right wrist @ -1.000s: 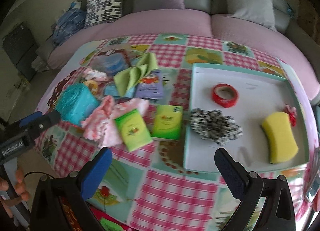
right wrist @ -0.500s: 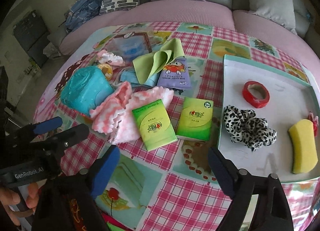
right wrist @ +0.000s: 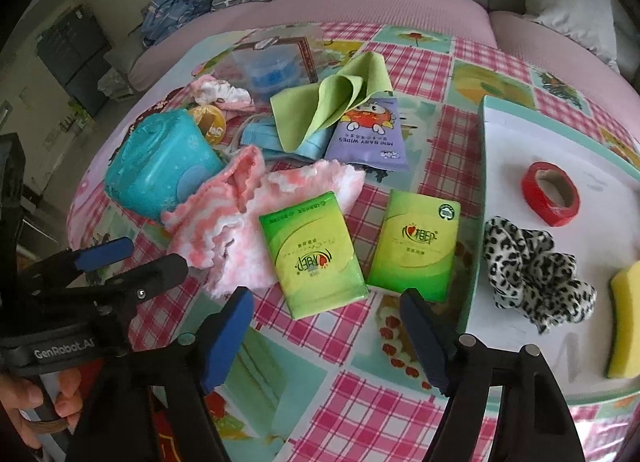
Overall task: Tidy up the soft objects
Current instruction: 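Grasp the pink-white knitted cloth with the left tool while the right grasps a green tissue pack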
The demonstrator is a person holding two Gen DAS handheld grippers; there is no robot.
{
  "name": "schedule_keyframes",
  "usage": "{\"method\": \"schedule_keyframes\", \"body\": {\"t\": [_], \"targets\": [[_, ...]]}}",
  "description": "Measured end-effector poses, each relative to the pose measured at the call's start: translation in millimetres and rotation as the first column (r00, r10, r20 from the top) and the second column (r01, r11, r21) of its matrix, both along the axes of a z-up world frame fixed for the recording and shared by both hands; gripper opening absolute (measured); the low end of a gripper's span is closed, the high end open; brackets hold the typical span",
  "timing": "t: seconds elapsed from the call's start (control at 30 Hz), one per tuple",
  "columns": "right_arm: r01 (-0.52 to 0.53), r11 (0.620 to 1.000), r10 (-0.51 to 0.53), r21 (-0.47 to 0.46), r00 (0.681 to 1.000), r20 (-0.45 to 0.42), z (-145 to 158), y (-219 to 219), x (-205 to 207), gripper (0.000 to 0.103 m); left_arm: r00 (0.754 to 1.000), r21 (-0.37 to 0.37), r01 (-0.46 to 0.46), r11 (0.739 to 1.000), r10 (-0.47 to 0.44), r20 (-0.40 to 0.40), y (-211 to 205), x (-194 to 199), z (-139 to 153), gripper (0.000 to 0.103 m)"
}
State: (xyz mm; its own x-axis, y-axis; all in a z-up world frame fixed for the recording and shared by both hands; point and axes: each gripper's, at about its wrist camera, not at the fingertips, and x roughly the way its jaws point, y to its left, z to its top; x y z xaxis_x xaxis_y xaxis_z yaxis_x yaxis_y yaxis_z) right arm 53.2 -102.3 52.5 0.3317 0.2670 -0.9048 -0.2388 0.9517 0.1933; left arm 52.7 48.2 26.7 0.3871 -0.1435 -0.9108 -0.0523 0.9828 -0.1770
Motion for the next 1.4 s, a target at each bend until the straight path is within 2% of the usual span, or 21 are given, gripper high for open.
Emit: {"method": "schedule_keyframes", "body": {"t": [0.2, 0.3, 0.53, 0.57, 0.83, 1.17, 1.4], "targets": [[-0.023, 1.0, 0.023, 0.006, 1.0, -0.006, -7.0, 2.4, 7.1, 0.077, 1.0, -0.007, 0.013, 1.0, -0.013, -0.025, 1.7, 3.5, -7.7, 0.089], [-0.035, 0.999, 0.035, -0.001, 0.999, -0.003, -7.8, 4.5, 9.4, 0.066, 0.999, -0.011, 0.016, 1.0, -0.017, -0.032, 1.4, 4.8, -10.1, 0.089], [-0.058, 0.998, 0.058, -0.011, 0.998, -0.02, -12.9, 10.7, 15.7, 0.058, 0.999, -0.016, 0.019, 1.0, -0.019, -0.036, 1.9, 6.8, -11.7, 0.089], [-0.061, 0.998, 0.06, -0.018, 0.998, -0.019, -13.1, 12.1, 15.8, 0.052, 0.999, -0.016, 0.021, 1.0, -0.022, -0.035, 1.8, 7.1, -11.7, 0.089], [-0.056, 0.998, 0.055, -0.013, 0.998, -0.022, -11.7, 9.8, 7.5, 0.052, 0.999, -0.021, 0.033, 0.999, -0.033, -0.036, -2.2, 7.4, -10.4, 0.089], [-0.001, 1.0, 0.001, 0.001, 0.999, -0.033, -8.8, -9.9, -7.5, 0.052, 0.997, -0.043, 0.064, 0.997, -0.065, -0.032, -22.4, 11.7, -7.7, 0.089], [0.015, 1.0, -0.015, 0.007, 0.999, -0.036, -7.0, -18.0, -17.1, 0.052, 0.996, -0.064, 0.083, 0.995, -0.085, -0.028, -42.9, 18.2, -7.4, 0.08]]}}
